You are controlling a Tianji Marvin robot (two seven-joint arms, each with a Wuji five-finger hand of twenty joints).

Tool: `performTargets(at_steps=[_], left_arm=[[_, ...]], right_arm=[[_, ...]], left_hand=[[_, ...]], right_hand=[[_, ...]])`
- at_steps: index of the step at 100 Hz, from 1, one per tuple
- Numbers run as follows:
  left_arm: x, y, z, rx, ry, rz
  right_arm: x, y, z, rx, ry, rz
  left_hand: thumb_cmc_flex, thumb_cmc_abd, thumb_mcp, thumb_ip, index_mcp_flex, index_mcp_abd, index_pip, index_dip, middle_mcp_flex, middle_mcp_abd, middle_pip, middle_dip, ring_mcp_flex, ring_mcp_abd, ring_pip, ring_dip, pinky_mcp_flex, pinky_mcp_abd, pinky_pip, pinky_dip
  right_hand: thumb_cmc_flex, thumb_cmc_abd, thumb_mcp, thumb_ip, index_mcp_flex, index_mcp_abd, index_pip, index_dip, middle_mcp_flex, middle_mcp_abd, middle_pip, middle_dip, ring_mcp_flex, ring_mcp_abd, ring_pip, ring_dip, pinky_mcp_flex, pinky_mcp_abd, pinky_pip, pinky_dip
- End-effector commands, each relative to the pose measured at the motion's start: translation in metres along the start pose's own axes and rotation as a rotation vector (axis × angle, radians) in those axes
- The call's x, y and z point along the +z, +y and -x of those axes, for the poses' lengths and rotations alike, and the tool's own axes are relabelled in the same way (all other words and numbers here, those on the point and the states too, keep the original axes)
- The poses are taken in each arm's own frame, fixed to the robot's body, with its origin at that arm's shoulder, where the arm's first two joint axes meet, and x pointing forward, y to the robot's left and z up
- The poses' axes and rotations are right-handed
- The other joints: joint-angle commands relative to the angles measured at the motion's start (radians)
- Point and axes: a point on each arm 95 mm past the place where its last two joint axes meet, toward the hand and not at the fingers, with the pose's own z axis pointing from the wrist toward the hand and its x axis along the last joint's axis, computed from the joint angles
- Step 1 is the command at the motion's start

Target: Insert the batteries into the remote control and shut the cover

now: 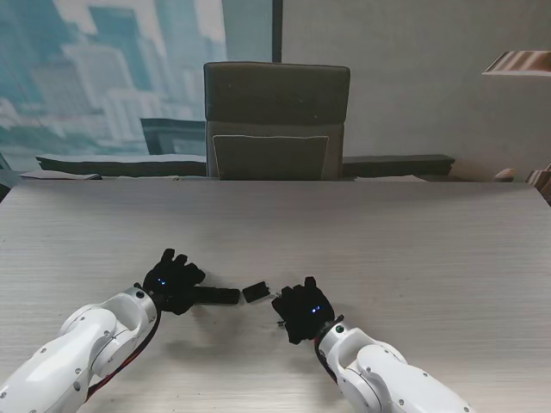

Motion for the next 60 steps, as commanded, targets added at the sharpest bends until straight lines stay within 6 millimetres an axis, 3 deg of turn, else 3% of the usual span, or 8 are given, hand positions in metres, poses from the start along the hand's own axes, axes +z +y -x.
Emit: performTargets(at_steps=[1, 32, 60], left_arm=[[-0.007, 0.034, -0.011, -0.012, 0.024, 0.108], [-0.007, 0.034, -0.012, -0.011, 0.029, 0.106], [-0.006, 0.034, -0.013, -0.011, 0.039, 0.103]], right_arm=[[0.004, 0.011, -0.006, 0.019, 0.021, 0.028], [0.048, 0.039, -0.009, 0.081, 0.068, 0.066], [0.091, 0.039, -0.022, 0.108, 0.100, 0.004]], left_hand=[[0.005, -0.016, -0.027, -0.014, 0.199, -0.239, 0.181, 0.043, 0.005, 0.000, 0.015, 0.014, 0.012, -0.004, 0.008, 0.002, -0.007, 0.004, 0.022, -0.008], [0.009, -0.018, -0.028, -0.014, 0.200, -0.244, 0.188, 0.043, 0.005, 0.000, 0.015, 0.014, 0.012, -0.004, 0.008, 0.001, -0.007, 0.005, 0.023, -0.009], [0.035, -0.015, -0.051, -0.015, 0.205, -0.257, 0.239, 0.056, 0.006, 0.001, 0.015, 0.014, 0.007, -0.004, 0.007, 0.001, -0.009, 0.004, 0.023, -0.010]], right_hand=[[0.046, 0.013, 0.059, 0.007, 0.033, 0.001, 0.053, 0.029, 0.010, 0.007, 0.042, -0.015, 0.012, 0.004, 0.027, 0.015, -0.004, -0.002, 0.033, 0.014], [0.047, 0.008, 0.063, 0.006, 0.034, 0.006, 0.052, 0.035, 0.012, 0.009, 0.043, -0.016, 0.015, 0.009, 0.027, 0.014, -0.003, 0.002, 0.033, 0.014], [0.042, 0.008, 0.064, 0.006, 0.034, -0.001, 0.050, 0.038, 0.016, 0.006, 0.042, -0.014, 0.020, 0.005, 0.026, 0.013, 0.003, 0.000, 0.035, 0.015]])
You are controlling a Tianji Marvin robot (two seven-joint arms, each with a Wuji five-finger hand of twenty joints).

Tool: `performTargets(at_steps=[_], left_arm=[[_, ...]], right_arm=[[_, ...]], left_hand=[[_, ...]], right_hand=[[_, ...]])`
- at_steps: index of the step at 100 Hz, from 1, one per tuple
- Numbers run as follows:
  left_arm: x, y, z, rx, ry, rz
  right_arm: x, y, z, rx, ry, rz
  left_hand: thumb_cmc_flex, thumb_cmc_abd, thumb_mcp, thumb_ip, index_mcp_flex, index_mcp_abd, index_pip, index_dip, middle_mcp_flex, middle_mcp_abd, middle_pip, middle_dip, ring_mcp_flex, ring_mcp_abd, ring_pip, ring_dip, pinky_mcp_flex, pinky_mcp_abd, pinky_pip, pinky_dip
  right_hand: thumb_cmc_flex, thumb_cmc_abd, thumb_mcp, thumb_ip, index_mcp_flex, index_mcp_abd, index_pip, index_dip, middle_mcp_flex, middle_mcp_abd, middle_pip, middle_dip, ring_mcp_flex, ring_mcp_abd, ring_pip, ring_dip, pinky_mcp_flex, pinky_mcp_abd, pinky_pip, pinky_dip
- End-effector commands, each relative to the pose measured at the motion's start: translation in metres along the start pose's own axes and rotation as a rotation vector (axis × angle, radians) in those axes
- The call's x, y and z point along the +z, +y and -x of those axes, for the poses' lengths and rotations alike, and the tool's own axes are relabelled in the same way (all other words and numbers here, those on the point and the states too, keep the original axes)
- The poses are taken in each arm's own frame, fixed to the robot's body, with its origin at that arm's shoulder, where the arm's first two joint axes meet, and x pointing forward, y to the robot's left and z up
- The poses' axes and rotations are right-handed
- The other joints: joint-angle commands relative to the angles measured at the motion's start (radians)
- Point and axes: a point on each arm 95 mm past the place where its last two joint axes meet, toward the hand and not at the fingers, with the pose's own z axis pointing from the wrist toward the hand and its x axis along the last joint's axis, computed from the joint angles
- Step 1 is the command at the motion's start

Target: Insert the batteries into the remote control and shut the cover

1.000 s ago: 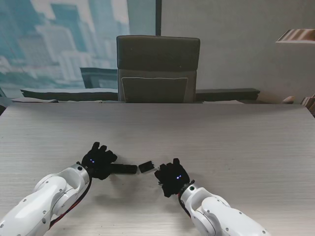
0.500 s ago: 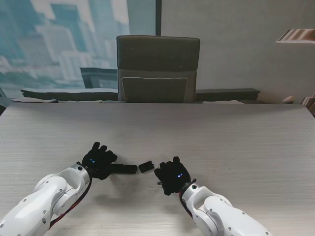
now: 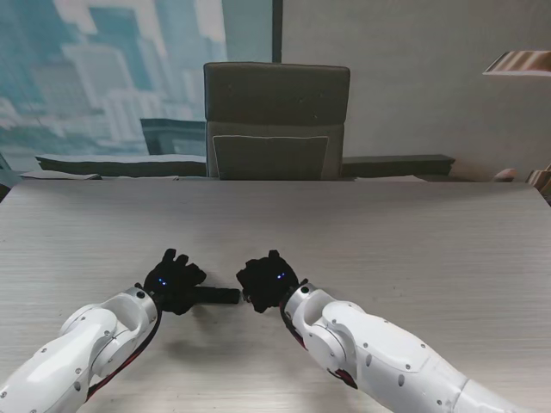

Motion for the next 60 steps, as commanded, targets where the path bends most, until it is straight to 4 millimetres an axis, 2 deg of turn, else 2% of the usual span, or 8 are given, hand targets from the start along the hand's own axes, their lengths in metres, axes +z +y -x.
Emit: performTargets(at_steps=[1, 18, 38, 47, 58, 60], left_arm=[[-0.006, 0.034, -0.012, -0.013, 0.030, 0.106], [-0.004, 0.034, -0.014, -0.013, 0.050, 0.104], [-0.002, 0.034, -0.016, -0.013, 0.067, 0.107], [-0.002, 0.034, -0.017, -0.015, 0.071, 0.105], [-0.001, 0.033, -0.018, -0.014, 0.078, 0.100], [-0.001, 0.033, -0.018, -0.014, 0.079, 0.100]], right_arm=[[0.011, 0.003, -0.007, 0.009, 0.002, -0.013], [0.025, -0.003, -0.011, 0.021, -0.003, -0.050], [0.036, -0.005, -0.017, 0.031, -0.002, -0.064], [0.040, -0.005, -0.019, 0.033, -0.007, -0.070], [0.043, -0.005, -0.019, 0.033, -0.014, -0.077], [0.044, -0.005, -0.019, 0.034, -0.015, -0.078]], left_hand=[[0.022, -0.015, -0.051, -0.014, 0.208, -0.263, 0.201, 0.057, 0.007, 0.001, 0.016, 0.014, 0.007, -0.004, 0.007, 0.001, -0.008, 0.005, 0.023, -0.010], [0.044, 0.012, -0.076, -0.016, 0.218, -0.268, 0.240, 0.045, 0.012, -0.003, 0.018, 0.015, 0.008, -0.005, 0.008, 0.000, -0.008, 0.004, 0.025, -0.010], [0.062, 0.008, -0.073, -0.015, 0.253, -0.268, 0.254, 0.038, 0.021, -0.008, 0.023, 0.017, 0.008, -0.002, 0.008, -0.001, -0.006, 0.005, 0.027, -0.010], [0.070, 0.008, -0.070, -0.017, 0.266, -0.274, 0.268, 0.038, 0.027, -0.010, 0.025, 0.019, 0.015, -0.014, 0.012, -0.001, -0.005, 0.004, 0.028, -0.010], [0.081, 0.007, -0.067, -0.020, 0.276, -0.284, 0.281, 0.036, 0.034, -0.010, 0.028, 0.020, 0.014, -0.003, 0.012, -0.002, -0.003, 0.004, 0.031, -0.010], [0.083, 0.007, -0.066, -0.021, 0.276, -0.285, 0.283, 0.035, 0.036, -0.022, 0.029, 0.021, 0.016, -0.008, 0.014, -0.001, -0.003, 0.004, 0.032, -0.010]], right_hand=[[0.034, 0.008, 0.058, 0.006, 0.033, -0.004, 0.050, 0.027, 0.015, 0.006, 0.040, -0.013, 0.013, 0.004, 0.023, 0.013, 0.003, 0.000, 0.035, 0.015], [0.031, 0.010, 0.056, 0.006, 0.032, -0.005, 0.049, 0.027, 0.014, 0.005, 0.040, -0.012, 0.015, 0.001, 0.024, 0.013, 0.003, 0.000, 0.035, 0.015], [0.027, 0.013, 0.054, 0.007, 0.030, -0.007, 0.051, 0.029, 0.014, 0.004, 0.041, -0.010, 0.018, -0.003, 0.026, 0.012, 0.008, -0.002, 0.037, 0.015], [0.028, 0.013, 0.055, 0.007, 0.029, -0.007, 0.051, 0.028, 0.014, 0.005, 0.041, -0.009, 0.018, -0.003, 0.026, 0.012, 0.008, -0.001, 0.037, 0.015], [0.028, 0.015, 0.053, 0.007, 0.028, -0.007, 0.051, 0.028, 0.013, 0.006, 0.041, -0.009, 0.018, -0.002, 0.027, 0.012, 0.008, -0.001, 0.038, 0.016], [0.028, 0.015, 0.053, 0.007, 0.028, -0.006, 0.051, 0.028, 0.014, 0.006, 0.041, -0.009, 0.018, -0.003, 0.027, 0.012, 0.008, -0.001, 0.038, 0.016]])
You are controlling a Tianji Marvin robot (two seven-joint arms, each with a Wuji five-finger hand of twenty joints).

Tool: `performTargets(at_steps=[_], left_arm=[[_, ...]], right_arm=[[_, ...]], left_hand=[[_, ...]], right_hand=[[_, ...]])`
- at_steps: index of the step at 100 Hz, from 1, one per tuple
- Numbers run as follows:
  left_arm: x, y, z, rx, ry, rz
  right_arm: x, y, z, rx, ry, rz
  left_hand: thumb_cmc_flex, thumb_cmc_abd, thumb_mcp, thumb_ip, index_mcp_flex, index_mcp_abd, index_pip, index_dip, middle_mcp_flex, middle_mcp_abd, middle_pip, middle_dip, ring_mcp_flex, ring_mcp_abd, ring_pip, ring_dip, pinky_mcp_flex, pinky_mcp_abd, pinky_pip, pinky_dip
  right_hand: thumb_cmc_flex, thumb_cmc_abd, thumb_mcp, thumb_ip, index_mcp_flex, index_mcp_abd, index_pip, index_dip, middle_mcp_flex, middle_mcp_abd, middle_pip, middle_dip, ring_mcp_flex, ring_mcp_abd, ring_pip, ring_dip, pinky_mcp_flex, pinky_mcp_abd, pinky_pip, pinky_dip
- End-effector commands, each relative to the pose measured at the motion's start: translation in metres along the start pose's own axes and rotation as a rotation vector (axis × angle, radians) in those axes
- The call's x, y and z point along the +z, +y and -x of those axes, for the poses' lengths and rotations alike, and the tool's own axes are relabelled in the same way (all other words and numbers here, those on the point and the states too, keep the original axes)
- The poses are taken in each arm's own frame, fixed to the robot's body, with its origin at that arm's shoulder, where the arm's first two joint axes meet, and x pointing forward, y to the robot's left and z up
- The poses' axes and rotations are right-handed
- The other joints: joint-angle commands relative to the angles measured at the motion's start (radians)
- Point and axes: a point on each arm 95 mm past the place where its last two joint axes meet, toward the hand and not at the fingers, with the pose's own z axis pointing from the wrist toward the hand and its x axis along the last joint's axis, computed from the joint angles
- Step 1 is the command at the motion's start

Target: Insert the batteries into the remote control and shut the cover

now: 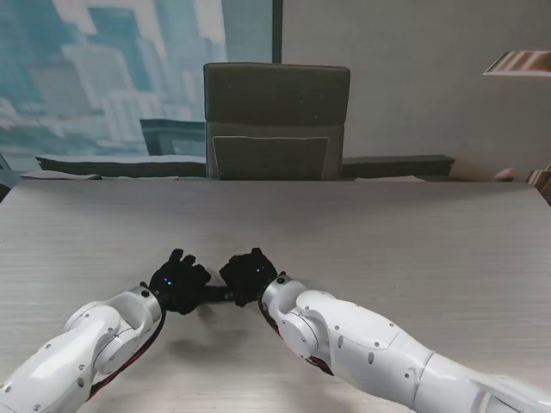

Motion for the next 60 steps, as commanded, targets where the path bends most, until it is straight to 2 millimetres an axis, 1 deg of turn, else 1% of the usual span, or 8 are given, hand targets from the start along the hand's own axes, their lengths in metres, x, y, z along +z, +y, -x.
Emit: performTargets(at_steps=[1, 2, 4, 11, 13, 20, 60], left_arm=[[-0.007, 0.036, -0.013, -0.016, 0.031, 0.110], [-0.007, 0.036, -0.013, -0.016, 0.032, 0.110], [-0.007, 0.036, -0.013, -0.016, 0.032, 0.109], [-0.006, 0.036, -0.013, -0.015, 0.034, 0.105], [-0.006, 0.036, -0.013, -0.015, 0.035, 0.105], [-0.006, 0.036, -0.014, -0.014, 0.036, 0.103], [-0.005, 0.036, -0.016, -0.016, 0.047, 0.104]], right_arm=[[0.004, -0.001, -0.004, 0.006, 0.000, -0.017], [0.004, -0.001, -0.004, 0.006, 0.000, -0.018], [0.004, -0.001, -0.004, 0.006, -0.002, -0.019], [0.007, -0.001, -0.004, 0.005, -0.009, -0.023], [0.007, -0.001, -0.004, 0.006, -0.011, -0.024], [0.010, -0.001, -0.004, 0.006, -0.020, -0.025], [0.021, -0.004, -0.001, 0.001, -0.050, -0.059]], left_hand=[[0.050, -0.014, -0.026, -0.022, 0.221, -0.331, 0.145, 0.030, 0.013, -0.018, 0.018, 0.020, 0.016, -0.008, 0.014, -0.001, -0.003, 0.005, 0.020, -0.010], [0.051, -0.014, -0.026, -0.023, 0.221, -0.330, 0.146, 0.030, 0.013, -0.015, 0.018, 0.020, 0.015, -0.006, 0.013, -0.002, -0.003, 0.005, 0.020, -0.010], [0.053, -0.015, -0.025, -0.024, 0.224, -0.331, 0.149, 0.029, 0.016, -0.026, 0.020, 0.021, 0.019, -0.012, 0.015, -0.001, -0.002, 0.004, 0.021, -0.010], [0.057, -0.016, -0.024, -0.025, 0.226, -0.332, 0.152, 0.026, 0.016, -0.030, 0.021, 0.022, 0.019, -0.012, 0.015, -0.002, -0.002, 0.004, 0.022, -0.010], [0.058, -0.016, -0.024, -0.026, 0.227, -0.330, 0.153, 0.025, 0.014, -0.015, 0.020, 0.021, 0.014, -0.008, 0.013, -0.003, -0.003, 0.003, 0.022, -0.010], [0.059, -0.016, -0.022, -0.027, 0.232, -0.326, 0.157, 0.022, 0.013, -0.029, 0.020, 0.022, 0.003, -0.012, 0.010, -0.005, -0.003, 0.002, 0.023, -0.011], [0.066, -0.017, -0.020, -0.033, 0.237, -0.317, 0.163, 0.015, 0.012, -0.029, 0.024, 0.024, 0.000, -0.013, 0.013, -0.008, -0.002, 0.000, 0.030, -0.009]], right_hand=[[0.028, 0.014, 0.052, 0.007, 0.028, -0.006, 0.051, 0.020, 0.010, 0.006, 0.041, -0.009, 0.012, -0.003, 0.027, 0.012, 0.005, -0.001, 0.038, 0.015], [0.028, 0.015, 0.052, 0.007, 0.028, -0.006, 0.051, 0.020, 0.011, 0.006, 0.041, -0.009, 0.012, -0.003, 0.027, 0.012, 0.005, -0.001, 0.038, 0.015], [0.028, 0.015, 0.052, 0.007, 0.028, -0.006, 0.051, 0.020, 0.011, 0.005, 0.041, -0.009, 0.011, -0.002, 0.026, 0.012, 0.006, -0.001, 0.038, 0.015], [0.027, 0.016, 0.052, 0.008, 0.027, -0.006, 0.051, 0.019, 0.010, 0.006, 0.041, -0.009, 0.012, -0.003, 0.027, 0.012, 0.007, -0.001, 0.039, 0.016], [0.027, 0.016, 0.051, 0.008, 0.027, -0.006, 0.051, 0.019, 0.010, 0.006, 0.041, -0.008, 0.012, -0.003, 0.027, 0.012, 0.007, -0.001, 0.039, 0.016], [0.026, 0.018, 0.050, 0.008, 0.025, -0.007, 0.051, 0.019, 0.011, 0.005, 0.043, -0.008, 0.014, -0.004, 0.029, 0.013, 0.010, -0.003, 0.042, 0.016], [0.024, 0.018, 0.050, 0.010, 0.022, -0.009, 0.056, 0.019, 0.010, 0.003, 0.045, -0.009, 0.017, -0.008, 0.032, 0.013, 0.013, -0.005, 0.046, 0.018]])
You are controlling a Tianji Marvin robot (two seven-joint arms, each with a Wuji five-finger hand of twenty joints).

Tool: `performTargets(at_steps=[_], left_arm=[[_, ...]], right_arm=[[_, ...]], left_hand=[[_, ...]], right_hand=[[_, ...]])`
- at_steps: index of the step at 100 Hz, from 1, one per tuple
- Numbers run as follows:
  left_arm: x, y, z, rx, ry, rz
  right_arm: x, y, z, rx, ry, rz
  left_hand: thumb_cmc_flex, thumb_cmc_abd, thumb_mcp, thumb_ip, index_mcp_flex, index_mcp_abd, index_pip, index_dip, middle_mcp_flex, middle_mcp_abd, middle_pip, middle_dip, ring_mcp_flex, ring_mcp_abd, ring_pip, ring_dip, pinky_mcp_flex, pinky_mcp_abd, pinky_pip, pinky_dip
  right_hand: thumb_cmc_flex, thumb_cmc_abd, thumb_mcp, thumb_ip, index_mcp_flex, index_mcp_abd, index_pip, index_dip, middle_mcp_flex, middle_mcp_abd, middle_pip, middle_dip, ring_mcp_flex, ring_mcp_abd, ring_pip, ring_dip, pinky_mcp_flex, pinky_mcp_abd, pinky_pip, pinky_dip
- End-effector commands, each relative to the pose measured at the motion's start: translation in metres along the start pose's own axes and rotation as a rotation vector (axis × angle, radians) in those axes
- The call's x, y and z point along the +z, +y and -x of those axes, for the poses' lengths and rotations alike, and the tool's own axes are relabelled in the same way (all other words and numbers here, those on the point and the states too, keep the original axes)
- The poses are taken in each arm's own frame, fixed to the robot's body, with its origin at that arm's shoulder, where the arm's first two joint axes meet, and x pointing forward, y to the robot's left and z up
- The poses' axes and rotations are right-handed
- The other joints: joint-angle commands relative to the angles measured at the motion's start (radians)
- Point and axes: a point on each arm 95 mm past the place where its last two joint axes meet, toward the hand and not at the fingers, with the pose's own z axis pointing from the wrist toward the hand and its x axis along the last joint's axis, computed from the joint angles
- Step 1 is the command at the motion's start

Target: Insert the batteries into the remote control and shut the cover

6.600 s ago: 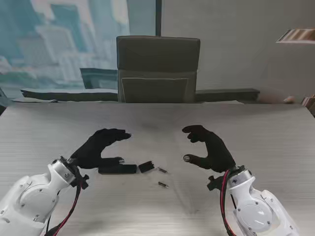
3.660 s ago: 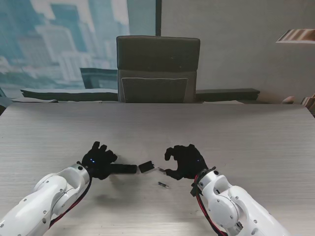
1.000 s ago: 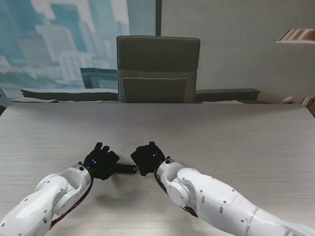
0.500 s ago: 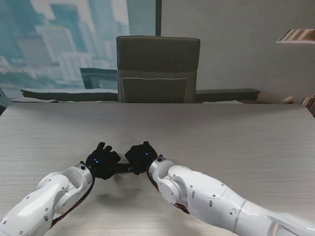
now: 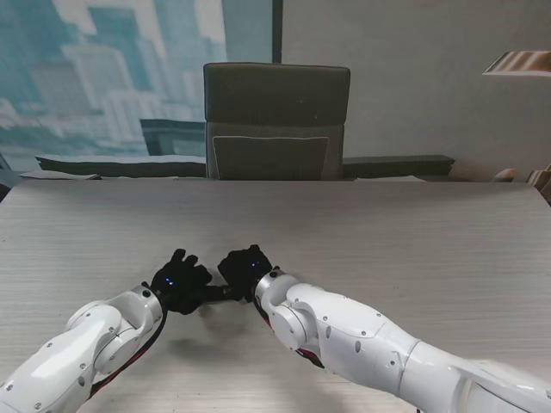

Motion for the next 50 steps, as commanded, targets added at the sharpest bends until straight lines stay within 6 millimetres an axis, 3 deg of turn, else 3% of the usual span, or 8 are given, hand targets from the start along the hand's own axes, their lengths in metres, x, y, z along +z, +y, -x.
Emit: performTargets(at_steps=[1, 50], left_arm=[[-0.0067, 0.0361, -0.0143, -0.020, 0.030, 0.112], [-0.0070, 0.0358, -0.0149, -0.015, 0.033, 0.116]], right_arm=[[0.0020, -0.0036, -0.0025, 0.002, 0.000, -0.026], [0.0106, -0.0106, -0.0053, 0.034, -0.032, -0.060]], left_hand=[[0.063, -0.016, -0.033, -0.032, 0.202, -0.356, 0.163, 0.036, 0.003, -0.026, 0.022, 0.013, -0.001, -0.013, 0.012, -0.008, -0.002, 0.001, 0.017, -0.009], [0.085, -0.008, -0.046, -0.040, 0.205, -0.362, 0.180, 0.040, 0.005, -0.031, 0.025, 0.015, 0.001, -0.015, 0.017, -0.009, 0.001, -0.001, 0.023, -0.007]], right_hand=[[0.024, 0.017, 0.050, 0.010, 0.022, -0.009, 0.050, 0.019, 0.010, 0.003, 0.038, -0.009, 0.016, -0.008, 0.023, 0.013, 0.003, -0.005, 0.036, 0.014], [0.021, 0.016, 0.051, 0.012, 0.020, -0.011, 0.054, 0.018, 0.011, 0.002, 0.040, -0.009, 0.017, -0.009, 0.024, 0.012, 0.005, -0.006, 0.038, 0.016]])
